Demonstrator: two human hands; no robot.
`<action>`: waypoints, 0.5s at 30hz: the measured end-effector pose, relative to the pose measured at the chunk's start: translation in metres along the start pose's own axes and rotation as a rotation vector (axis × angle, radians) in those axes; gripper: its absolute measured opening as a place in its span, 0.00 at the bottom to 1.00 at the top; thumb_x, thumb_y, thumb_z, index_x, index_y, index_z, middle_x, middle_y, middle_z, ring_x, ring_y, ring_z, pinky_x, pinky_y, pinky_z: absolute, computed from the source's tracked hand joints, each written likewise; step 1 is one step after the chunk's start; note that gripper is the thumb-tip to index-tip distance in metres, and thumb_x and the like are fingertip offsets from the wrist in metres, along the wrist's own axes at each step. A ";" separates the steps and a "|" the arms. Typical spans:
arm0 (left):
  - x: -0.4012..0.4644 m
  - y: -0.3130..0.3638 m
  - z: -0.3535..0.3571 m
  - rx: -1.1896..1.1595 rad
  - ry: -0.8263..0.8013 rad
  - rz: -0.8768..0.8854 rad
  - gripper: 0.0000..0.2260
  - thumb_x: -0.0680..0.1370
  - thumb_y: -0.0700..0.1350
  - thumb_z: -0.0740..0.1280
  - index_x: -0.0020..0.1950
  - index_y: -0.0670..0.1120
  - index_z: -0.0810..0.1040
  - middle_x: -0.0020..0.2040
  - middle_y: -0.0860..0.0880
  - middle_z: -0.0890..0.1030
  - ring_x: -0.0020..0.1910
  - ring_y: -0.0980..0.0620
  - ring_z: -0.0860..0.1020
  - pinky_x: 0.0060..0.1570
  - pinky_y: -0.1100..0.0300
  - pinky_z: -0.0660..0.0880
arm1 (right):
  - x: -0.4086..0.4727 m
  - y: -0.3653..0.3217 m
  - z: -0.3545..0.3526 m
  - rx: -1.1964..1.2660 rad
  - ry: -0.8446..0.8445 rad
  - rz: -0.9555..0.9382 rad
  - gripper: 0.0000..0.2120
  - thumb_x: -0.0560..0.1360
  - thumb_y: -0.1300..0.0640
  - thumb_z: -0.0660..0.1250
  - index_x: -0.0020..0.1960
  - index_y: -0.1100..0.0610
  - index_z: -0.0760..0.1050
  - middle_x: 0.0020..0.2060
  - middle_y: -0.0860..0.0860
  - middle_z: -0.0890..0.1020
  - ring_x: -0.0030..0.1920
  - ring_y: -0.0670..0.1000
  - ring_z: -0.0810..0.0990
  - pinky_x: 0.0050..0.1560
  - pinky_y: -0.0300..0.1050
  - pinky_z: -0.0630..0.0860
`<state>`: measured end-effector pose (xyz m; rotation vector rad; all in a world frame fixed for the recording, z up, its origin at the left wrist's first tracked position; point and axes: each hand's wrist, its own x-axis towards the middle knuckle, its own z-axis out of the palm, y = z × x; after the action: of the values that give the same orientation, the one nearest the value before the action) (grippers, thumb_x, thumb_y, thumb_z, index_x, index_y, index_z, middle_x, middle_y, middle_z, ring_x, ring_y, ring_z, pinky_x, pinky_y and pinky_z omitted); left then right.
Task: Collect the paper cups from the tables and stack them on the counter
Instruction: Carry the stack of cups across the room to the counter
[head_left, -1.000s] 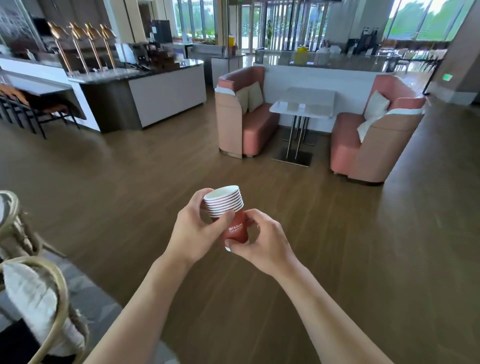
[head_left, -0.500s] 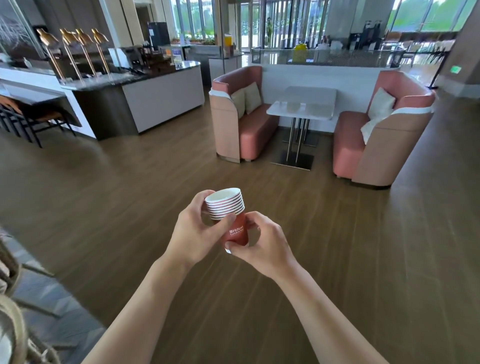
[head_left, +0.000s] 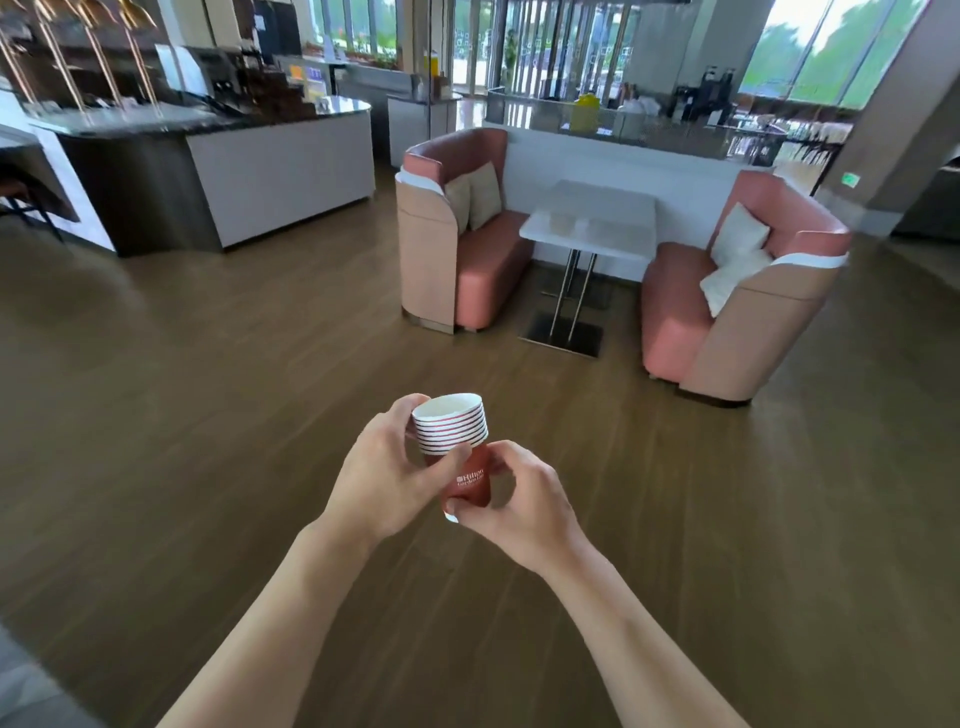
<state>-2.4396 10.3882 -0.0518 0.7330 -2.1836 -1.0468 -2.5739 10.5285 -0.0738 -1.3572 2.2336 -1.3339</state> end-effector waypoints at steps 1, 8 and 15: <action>0.013 -0.008 -0.010 0.009 -0.002 0.003 0.29 0.71 0.67 0.72 0.68 0.56 0.76 0.56 0.61 0.83 0.60 0.57 0.79 0.61 0.51 0.78 | 0.015 -0.005 0.009 -0.014 -0.004 0.003 0.20 0.64 0.46 0.83 0.53 0.46 0.80 0.50 0.40 0.83 0.55 0.43 0.81 0.58 0.43 0.78; 0.089 -0.065 -0.090 -0.003 0.041 0.001 0.28 0.72 0.68 0.70 0.68 0.56 0.76 0.56 0.62 0.83 0.59 0.56 0.79 0.61 0.51 0.78 | 0.114 -0.047 0.080 -0.060 -0.033 -0.042 0.22 0.64 0.45 0.82 0.55 0.48 0.81 0.50 0.42 0.83 0.55 0.45 0.82 0.58 0.46 0.79; 0.114 -0.116 -0.149 -0.048 0.141 -0.066 0.27 0.71 0.66 0.71 0.66 0.56 0.77 0.54 0.62 0.83 0.58 0.58 0.80 0.61 0.52 0.77 | 0.174 -0.073 0.144 -0.050 -0.117 -0.136 0.24 0.63 0.43 0.83 0.55 0.47 0.80 0.51 0.40 0.80 0.56 0.44 0.80 0.54 0.33 0.75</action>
<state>-2.3839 10.1752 -0.0390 0.8360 -2.0207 -1.0437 -2.5439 10.2936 -0.0538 -1.5869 2.1456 -1.2127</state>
